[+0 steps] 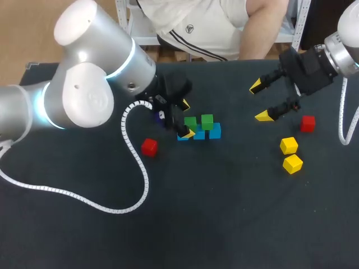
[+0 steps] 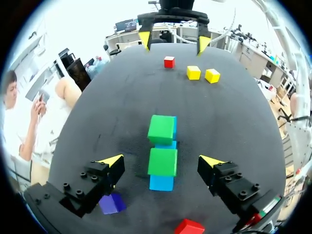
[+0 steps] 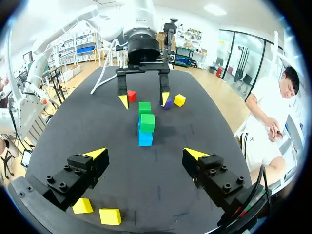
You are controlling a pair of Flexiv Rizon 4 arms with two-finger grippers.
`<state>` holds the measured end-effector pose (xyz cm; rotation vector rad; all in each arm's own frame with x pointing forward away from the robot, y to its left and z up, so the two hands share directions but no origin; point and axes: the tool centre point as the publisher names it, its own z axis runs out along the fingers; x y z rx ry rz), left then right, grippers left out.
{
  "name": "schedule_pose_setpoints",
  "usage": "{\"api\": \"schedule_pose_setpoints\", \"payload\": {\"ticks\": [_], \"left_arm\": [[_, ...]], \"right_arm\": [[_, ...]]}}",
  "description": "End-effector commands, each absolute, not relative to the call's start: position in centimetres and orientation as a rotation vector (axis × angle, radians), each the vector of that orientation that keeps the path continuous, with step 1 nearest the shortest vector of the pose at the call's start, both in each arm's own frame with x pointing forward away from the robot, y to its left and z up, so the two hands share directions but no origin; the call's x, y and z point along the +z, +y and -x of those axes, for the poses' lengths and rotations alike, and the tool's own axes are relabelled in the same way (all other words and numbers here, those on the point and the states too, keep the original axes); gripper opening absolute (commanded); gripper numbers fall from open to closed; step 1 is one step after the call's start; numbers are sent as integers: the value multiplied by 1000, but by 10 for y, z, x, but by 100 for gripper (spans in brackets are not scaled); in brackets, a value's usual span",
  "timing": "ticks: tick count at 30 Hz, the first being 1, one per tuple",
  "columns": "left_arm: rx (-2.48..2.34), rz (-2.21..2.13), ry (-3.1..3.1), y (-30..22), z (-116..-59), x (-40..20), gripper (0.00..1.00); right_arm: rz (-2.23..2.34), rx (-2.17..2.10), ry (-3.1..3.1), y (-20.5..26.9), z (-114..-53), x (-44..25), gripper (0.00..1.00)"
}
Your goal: Place the blue cubes, place green cubes on the blue cubes, place the yellow cubes on the green cubes, then place the red cubes on the yellow cubes, and place purple cube on the red cubes.
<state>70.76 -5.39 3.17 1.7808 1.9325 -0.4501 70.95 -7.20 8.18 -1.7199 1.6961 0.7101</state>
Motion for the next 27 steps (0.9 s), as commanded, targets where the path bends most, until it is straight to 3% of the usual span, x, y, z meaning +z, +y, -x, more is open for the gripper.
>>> {"api": "schedule_pose_setpoints", "payload": {"ticks": [1, 27], "left_arm": [[-469, -1817, 1868, -50, -699, 42, 100], [-457, -1673, 1858, -13, -664, 67, 100]], "right_arm": [[1718, 708, 1695, -72, -709, 82, 100], [1718, 708, 1695, -72, -709, 82, 100]]}}
